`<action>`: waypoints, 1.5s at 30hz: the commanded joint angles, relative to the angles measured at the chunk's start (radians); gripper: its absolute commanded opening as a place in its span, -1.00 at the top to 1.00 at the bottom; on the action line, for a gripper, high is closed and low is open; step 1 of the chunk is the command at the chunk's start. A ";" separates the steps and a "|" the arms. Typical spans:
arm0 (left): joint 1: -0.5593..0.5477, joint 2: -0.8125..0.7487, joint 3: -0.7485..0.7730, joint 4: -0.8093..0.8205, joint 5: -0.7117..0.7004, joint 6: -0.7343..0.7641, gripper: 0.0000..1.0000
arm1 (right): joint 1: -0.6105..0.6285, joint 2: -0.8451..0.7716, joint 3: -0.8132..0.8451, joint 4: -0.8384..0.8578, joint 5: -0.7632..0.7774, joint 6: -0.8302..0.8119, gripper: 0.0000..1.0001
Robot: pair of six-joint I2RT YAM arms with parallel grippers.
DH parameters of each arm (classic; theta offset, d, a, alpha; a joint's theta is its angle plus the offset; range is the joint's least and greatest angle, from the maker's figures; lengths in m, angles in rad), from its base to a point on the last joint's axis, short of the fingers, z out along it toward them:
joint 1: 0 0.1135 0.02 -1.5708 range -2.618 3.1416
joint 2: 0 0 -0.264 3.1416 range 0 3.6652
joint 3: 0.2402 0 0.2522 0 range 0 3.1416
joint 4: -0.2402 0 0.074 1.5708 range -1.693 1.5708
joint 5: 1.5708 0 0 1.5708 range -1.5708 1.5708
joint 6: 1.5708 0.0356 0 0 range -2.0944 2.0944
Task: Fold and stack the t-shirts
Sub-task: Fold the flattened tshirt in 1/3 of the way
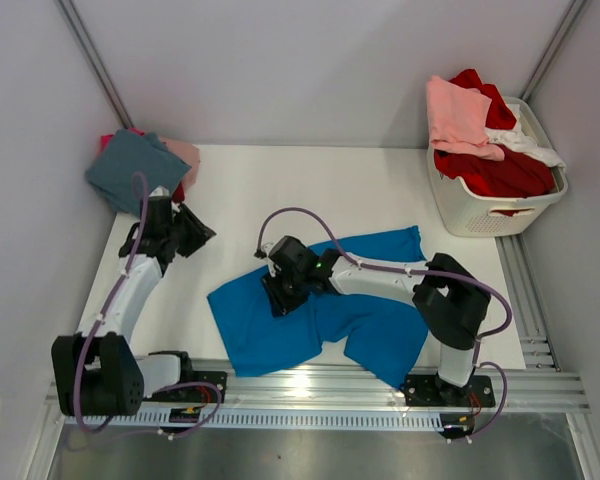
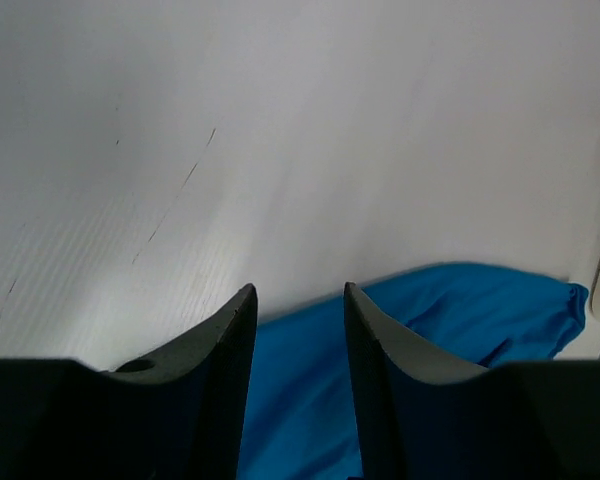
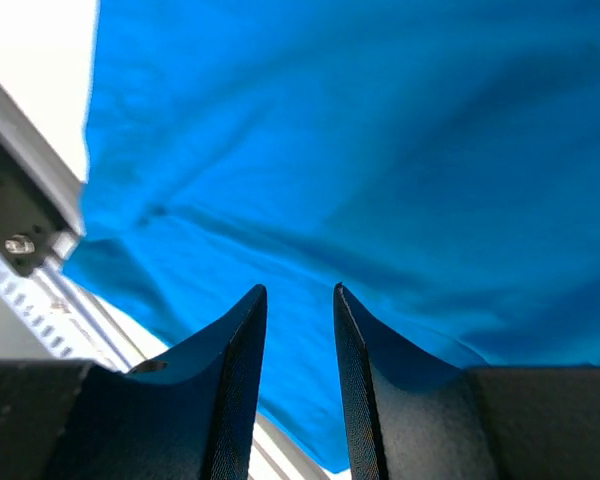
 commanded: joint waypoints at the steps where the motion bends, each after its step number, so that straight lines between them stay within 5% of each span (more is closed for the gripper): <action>1: -0.012 -0.126 -0.083 -0.096 -0.006 -0.039 0.13 | -0.011 -0.006 0.025 -0.063 0.081 -0.037 0.26; 5: -0.012 -0.366 -0.203 -0.137 -0.035 -0.097 0.13 | -0.036 -0.051 -0.030 -0.034 0.089 -0.018 0.25; 10: -0.013 -0.470 -0.225 -0.285 -0.132 -0.111 0.13 | -0.057 -0.088 -0.090 -0.016 0.081 -0.002 0.25; 21: -0.093 -0.326 -0.211 -0.483 -0.161 -0.183 0.19 | -0.059 -0.172 -0.125 -0.055 0.138 0.011 0.26; 28: -0.104 -0.298 -0.297 -0.389 -0.170 -0.227 0.21 | -0.059 -0.264 -0.176 -0.048 0.149 0.029 0.25; 45: -0.104 -0.089 -0.231 -0.196 -0.166 -0.155 0.20 | -0.060 -0.313 -0.194 -0.066 0.147 0.023 0.25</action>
